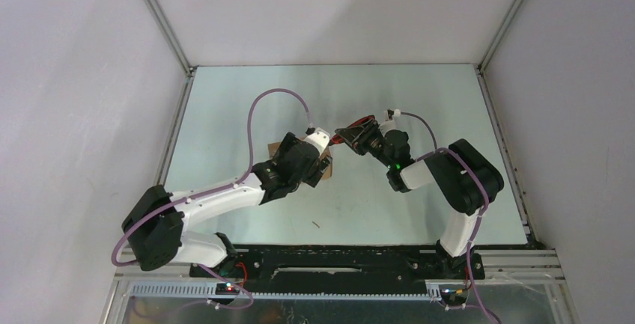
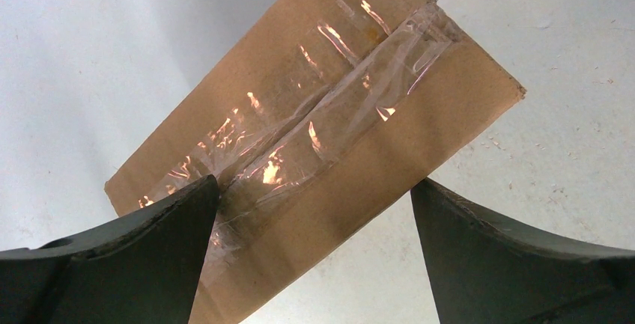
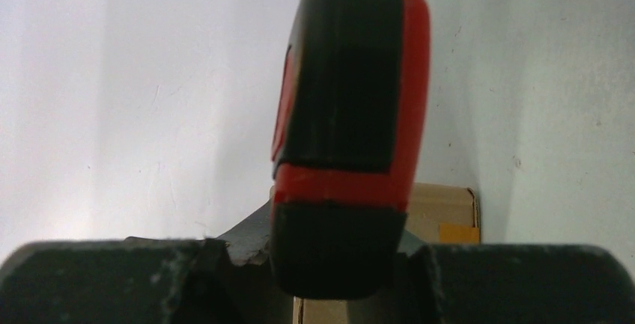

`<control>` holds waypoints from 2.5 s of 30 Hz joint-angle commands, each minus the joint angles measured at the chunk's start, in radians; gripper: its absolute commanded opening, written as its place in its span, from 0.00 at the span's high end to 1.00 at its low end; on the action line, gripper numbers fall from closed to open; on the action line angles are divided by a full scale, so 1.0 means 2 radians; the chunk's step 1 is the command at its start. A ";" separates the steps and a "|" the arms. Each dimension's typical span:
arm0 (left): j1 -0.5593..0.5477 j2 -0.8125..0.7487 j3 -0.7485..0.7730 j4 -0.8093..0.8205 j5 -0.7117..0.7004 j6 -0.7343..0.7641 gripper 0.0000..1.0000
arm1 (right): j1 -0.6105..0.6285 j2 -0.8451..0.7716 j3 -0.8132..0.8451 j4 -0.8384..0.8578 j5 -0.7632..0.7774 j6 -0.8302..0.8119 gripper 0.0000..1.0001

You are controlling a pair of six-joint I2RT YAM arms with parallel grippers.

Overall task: Unpack the express box
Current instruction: Cut the express box at the center of the board.

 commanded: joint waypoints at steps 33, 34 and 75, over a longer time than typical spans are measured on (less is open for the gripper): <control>0.028 -0.021 -0.021 0.017 -0.054 -0.029 0.00 | -0.009 -0.003 -0.039 -0.060 -0.104 -0.052 1.00; 0.028 -0.022 -0.021 0.016 -0.055 -0.029 0.00 | -0.011 -0.003 -0.039 -0.061 -0.105 -0.054 1.00; 0.033 -0.031 -0.025 0.013 -0.055 -0.036 0.00 | -0.031 0.000 -0.033 -0.068 -0.179 -0.084 1.00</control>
